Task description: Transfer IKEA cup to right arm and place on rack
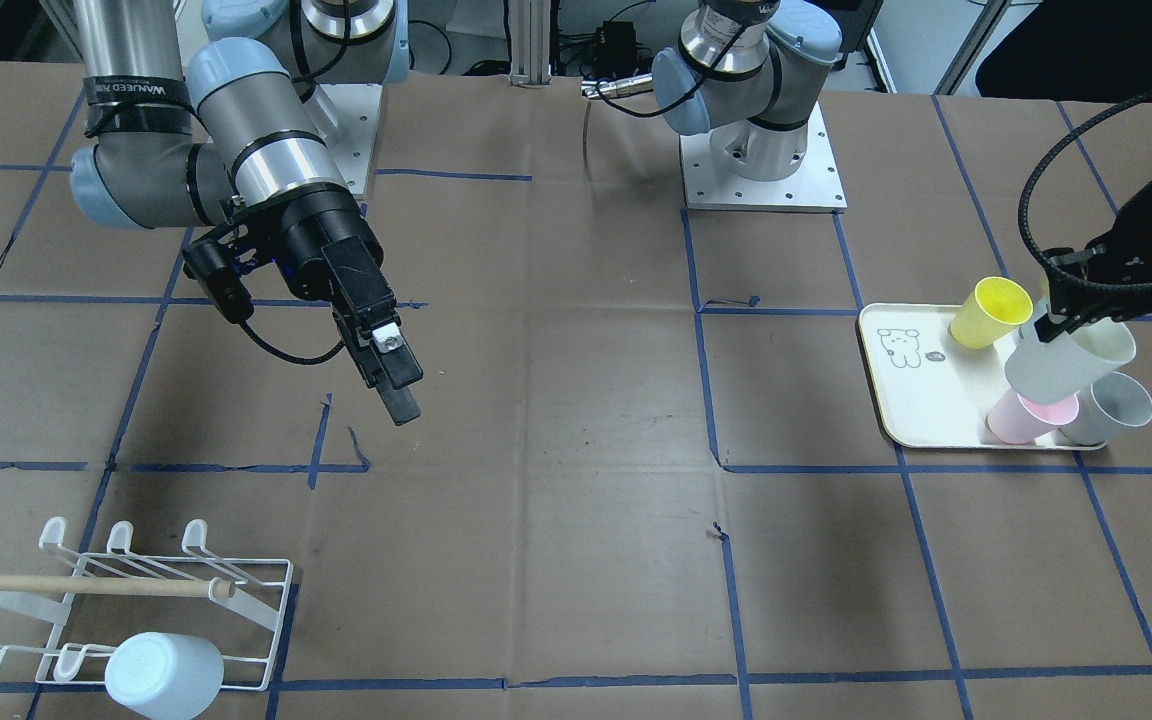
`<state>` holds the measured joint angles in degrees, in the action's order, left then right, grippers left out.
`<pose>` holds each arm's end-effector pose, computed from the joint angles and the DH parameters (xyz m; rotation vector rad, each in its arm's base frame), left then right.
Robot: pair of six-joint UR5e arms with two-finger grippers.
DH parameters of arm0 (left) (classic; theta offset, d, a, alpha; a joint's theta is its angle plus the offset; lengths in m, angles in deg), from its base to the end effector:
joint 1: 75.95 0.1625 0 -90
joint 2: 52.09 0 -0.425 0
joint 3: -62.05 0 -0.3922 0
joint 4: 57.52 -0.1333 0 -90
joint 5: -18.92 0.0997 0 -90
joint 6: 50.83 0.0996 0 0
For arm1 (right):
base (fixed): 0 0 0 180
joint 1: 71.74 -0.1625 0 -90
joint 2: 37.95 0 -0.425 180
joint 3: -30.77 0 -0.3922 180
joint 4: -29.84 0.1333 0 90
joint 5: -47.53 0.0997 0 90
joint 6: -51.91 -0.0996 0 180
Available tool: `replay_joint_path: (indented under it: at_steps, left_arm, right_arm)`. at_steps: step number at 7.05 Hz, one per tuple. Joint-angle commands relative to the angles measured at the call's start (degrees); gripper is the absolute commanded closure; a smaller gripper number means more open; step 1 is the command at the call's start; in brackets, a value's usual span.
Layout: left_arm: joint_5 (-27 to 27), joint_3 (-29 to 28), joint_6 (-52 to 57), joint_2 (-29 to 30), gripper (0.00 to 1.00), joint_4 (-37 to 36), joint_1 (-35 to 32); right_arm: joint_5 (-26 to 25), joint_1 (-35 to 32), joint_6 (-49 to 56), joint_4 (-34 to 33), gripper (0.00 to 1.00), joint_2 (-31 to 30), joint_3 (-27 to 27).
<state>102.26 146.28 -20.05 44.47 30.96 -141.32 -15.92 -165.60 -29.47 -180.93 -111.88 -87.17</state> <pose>0.0941 -0.5528 0.4817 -0.1644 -3.0385 0.0995 0.2117 -0.4962 0.3750 0.8706 1.6253 -0.7667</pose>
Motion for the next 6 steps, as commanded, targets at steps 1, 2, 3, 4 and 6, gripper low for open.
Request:
replay_joint_path:
  at_steps: [1, 2, 3, 4, 6]
  left_arm:
    - [-15.50, -0.40, 2.79, 0.91, 1.00, -8.89, -1.17]
    - [-20.54, 1.09, 4.71, 1.00, 1.00, -12.68, -1.25]
    - [-26.50, 4.24, 7.00, 0.83, 1.00, -17.85, -1.34]
    - [-32.74, 8.62, 7.37, 0.91, 1.00, -27.82, -1.78]
    - [-41.64, 19.08, 6.76, 1.00, 1.00, -47.95, -3.71]
  right_arm:
    - [-0.01, 0.00, -1.15, -0.34, 0.00, 0.11, 0.34]
    - [-0.01, 0.00, -1.15, -0.34, 0.00, 0.19, 0.34]
    - [-0.01, 0.00, -1.15, -0.34, 0.00, 0.28, 0.34]
    - [-0.01, 0.00, -1.06, -0.34, 0.00, 0.28, 0.26]
    - [-0.01, 0.00, -1.06, -0.34, 0.00, 0.28, 0.26]
